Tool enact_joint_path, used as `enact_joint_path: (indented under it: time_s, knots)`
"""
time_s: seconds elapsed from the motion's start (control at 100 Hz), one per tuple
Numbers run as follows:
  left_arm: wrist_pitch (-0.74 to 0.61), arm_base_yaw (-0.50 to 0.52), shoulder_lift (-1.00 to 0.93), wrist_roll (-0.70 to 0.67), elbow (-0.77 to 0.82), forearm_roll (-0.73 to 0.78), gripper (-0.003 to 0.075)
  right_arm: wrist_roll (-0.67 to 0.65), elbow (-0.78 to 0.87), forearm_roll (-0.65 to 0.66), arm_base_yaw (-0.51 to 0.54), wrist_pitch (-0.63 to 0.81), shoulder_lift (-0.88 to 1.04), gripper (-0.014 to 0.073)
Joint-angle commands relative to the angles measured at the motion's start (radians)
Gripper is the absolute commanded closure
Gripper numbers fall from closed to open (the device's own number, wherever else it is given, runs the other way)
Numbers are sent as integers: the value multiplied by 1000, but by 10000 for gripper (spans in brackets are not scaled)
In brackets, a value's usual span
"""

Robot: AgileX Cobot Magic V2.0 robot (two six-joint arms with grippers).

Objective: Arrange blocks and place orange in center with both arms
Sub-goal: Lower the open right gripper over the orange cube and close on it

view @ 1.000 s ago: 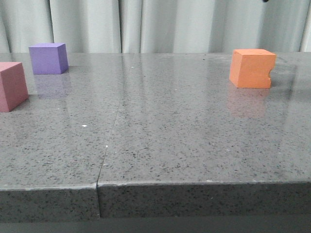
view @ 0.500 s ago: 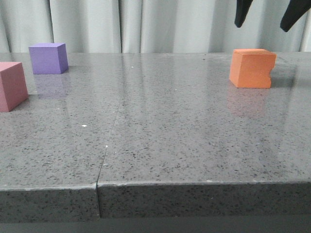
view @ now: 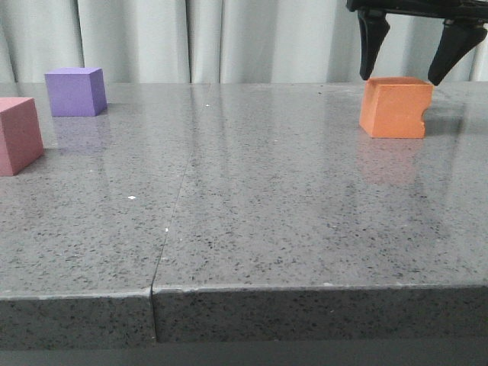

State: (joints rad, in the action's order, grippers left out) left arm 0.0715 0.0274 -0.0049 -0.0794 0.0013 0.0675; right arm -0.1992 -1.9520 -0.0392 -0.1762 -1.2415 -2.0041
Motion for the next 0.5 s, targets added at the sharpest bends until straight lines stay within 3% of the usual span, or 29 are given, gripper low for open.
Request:
enact_joint_path:
  time_s: [0.0,0.32,0.49]
  knots:
    - [-82,1,-29,-3,39,-9,741,-2,-33,6,8,-2,29,-38]
    - [-82,1,-29,-3,39,-9,741,-2,-33,-1,8,-4,-28,-34]
    - [-82,1,-29,-3,39,-9,741,-2,-33,-10,8,4,-28,139]
